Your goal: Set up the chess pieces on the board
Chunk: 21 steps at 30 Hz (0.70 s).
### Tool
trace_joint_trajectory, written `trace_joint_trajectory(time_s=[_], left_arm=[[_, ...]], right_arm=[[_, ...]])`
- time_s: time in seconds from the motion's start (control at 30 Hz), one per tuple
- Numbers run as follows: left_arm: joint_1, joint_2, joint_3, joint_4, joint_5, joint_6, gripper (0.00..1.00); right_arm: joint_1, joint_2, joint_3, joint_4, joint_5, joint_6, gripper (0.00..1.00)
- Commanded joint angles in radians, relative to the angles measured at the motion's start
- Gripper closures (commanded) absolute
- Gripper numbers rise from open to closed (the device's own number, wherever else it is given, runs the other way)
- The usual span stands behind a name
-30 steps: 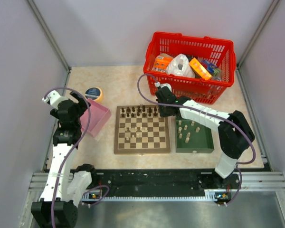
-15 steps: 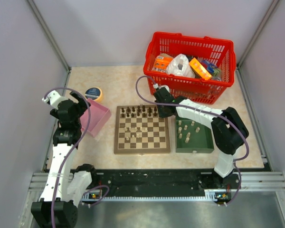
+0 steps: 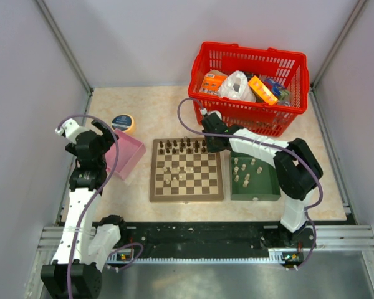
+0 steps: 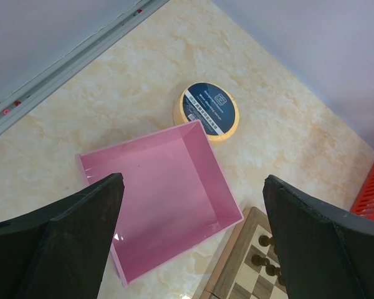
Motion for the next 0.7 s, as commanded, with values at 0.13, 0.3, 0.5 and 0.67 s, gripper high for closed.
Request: trace_joint_trajectory(time_s=[0.13, 0.3, 0.5, 0.67], left_arm=[[0.005, -0.007, 0.001, 0.041, -0.017, 0.012, 0.01], [0.004, -0.004, 0.003, 0.045, -0.010, 0.011, 0.01], [0.005, 0.001, 0.001, 0.050, -0.010, 0.009, 0.01], [0.005, 0.007, 0.004, 0.051, -0.007, 0.009, 0.01]], right_arm=[[-0.010, 0.020, 0.044, 0.027, 0.012, -0.011, 0.84], [-0.011, 0.031, 0.041, 0.030, 0.014, -0.013, 0.82], [-0.013, 0.036, 0.043, 0.038, 0.017, -0.014, 0.81], [-0.016, 0.036, 0.043, 0.047, 0.018, -0.017, 0.83]])
